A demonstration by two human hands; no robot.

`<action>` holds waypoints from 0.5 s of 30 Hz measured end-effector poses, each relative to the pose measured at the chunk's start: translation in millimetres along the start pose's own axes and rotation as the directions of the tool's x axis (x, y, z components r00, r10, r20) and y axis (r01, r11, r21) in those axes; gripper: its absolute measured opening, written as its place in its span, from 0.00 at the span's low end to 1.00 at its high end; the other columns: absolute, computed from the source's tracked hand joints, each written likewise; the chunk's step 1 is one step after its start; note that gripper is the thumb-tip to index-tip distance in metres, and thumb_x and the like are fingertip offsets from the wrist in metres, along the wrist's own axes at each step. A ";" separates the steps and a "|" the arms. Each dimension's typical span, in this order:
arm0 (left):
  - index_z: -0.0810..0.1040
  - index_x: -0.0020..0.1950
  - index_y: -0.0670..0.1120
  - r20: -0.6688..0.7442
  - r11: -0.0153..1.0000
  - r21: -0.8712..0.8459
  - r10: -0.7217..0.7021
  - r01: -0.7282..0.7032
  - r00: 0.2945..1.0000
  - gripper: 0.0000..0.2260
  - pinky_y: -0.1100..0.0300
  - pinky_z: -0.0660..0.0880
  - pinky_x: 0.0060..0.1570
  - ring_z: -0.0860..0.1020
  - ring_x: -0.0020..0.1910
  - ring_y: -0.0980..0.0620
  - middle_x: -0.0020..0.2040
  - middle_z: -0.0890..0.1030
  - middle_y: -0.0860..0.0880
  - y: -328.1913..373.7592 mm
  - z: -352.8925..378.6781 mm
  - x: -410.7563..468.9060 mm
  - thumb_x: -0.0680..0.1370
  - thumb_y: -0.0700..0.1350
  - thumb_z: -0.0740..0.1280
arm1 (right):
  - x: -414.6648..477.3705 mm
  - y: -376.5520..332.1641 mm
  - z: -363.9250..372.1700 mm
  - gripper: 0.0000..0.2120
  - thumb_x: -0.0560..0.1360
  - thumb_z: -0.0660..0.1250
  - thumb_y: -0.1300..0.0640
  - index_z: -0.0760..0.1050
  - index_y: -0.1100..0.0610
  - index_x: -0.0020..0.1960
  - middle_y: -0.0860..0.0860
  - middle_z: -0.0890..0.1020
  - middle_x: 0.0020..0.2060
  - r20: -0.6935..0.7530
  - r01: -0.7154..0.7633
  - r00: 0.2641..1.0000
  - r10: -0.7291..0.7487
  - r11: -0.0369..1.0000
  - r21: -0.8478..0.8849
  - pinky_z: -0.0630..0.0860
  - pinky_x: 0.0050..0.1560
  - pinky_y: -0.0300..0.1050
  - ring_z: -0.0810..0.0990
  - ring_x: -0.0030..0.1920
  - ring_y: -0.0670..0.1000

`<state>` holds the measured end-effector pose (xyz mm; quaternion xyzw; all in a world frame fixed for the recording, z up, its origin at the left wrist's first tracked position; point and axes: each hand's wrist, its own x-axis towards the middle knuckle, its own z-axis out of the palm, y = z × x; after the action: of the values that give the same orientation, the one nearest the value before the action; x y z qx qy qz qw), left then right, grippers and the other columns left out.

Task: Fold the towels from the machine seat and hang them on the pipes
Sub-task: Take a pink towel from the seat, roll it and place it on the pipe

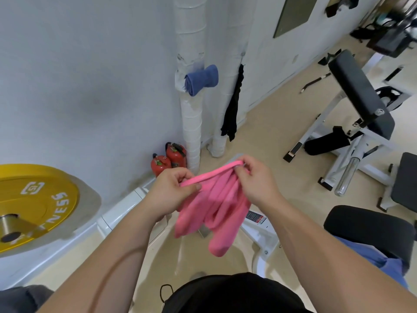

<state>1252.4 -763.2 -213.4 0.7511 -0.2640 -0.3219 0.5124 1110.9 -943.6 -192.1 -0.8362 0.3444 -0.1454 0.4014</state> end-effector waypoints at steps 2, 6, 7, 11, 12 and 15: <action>0.83 0.38 0.48 -0.023 0.993 -0.109 -0.058 0.055 0.998 0.06 0.57 0.71 0.37 0.76 0.33 0.50 0.32 0.79 0.49 -8.3 -5.1 0.3 0.71 0.41 0.78 | 5.6 0.1 -5.7 0.12 0.80 0.63 0.58 0.73 0.48 0.39 0.46 0.75 0.32 -0.052 -0.045 0.998 0.045 0.999 -0.008 0.66 0.35 0.40 0.72 0.35 0.46; 0.86 0.48 0.43 -0.045 0.918 -0.389 -0.105 0.079 0.993 0.03 0.52 0.76 0.47 0.81 0.38 0.49 0.40 0.85 0.44 -5.2 2.5 0.9 0.75 0.39 0.75 | 13.3 7.0 -9.1 0.08 0.79 0.62 0.55 0.76 0.53 0.42 0.52 0.83 0.35 -0.038 -0.188 0.981 0.191 0.980 0.070 0.77 0.44 0.44 0.82 0.39 0.53; 0.85 0.50 0.43 -0.062 0.907 -0.414 -0.109 0.073 0.992 0.04 0.54 0.77 0.47 0.81 0.38 0.51 0.40 0.86 0.45 -2.6 6.6 1.9 0.78 0.38 0.71 | 14.3 9.1 -8.1 0.07 0.78 0.62 0.53 0.76 0.53 0.44 0.54 0.84 0.35 -0.016 -0.223 0.974 0.226 0.971 0.089 0.79 0.45 0.48 0.83 0.39 0.55; 0.86 0.53 0.45 -0.093 0.902 -0.429 -0.098 0.049 0.991 0.08 0.53 0.76 0.48 0.79 0.42 0.50 0.43 0.85 0.43 10.4 22.8 10.7 0.82 0.41 0.66 | 9.3 8.8 -1.9 0.05 0.76 0.64 0.61 0.74 0.52 0.49 0.56 0.81 0.33 0.095 -0.432 0.901 0.422 0.861 0.270 0.71 0.30 0.41 0.78 0.30 0.56; 0.87 0.52 0.46 -0.104 0.916 -0.399 -0.096 0.047 0.990 0.09 0.54 0.75 0.47 0.78 0.41 0.51 0.42 0.85 0.45 14.4 26.7 13.3 0.83 0.42 0.66 | 7.3 6.7 -0.2 0.06 0.74 0.66 0.60 0.75 0.51 0.50 0.57 0.82 0.35 0.131 -0.472 0.880 0.456 0.810 0.349 0.72 0.32 0.41 0.78 0.30 0.55; 0.87 0.42 0.50 -0.105 0.980 -0.197 -0.057 0.035 0.993 0.14 0.63 0.73 0.40 0.77 0.35 0.59 0.36 0.84 0.50 28.5 41.4 17.0 0.83 0.46 0.65 | 4.4 1.0 3.9 0.11 0.70 0.71 0.56 0.77 0.46 0.51 0.53 0.82 0.43 0.193 -0.517 0.850 0.490 0.709 0.479 0.72 0.37 0.43 0.77 0.34 0.53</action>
<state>1230.3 -809.9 -201.3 0.7199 -0.1853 -0.3160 0.5895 1115.6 -944.9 -195.5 -0.5756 0.4970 -0.0955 0.6423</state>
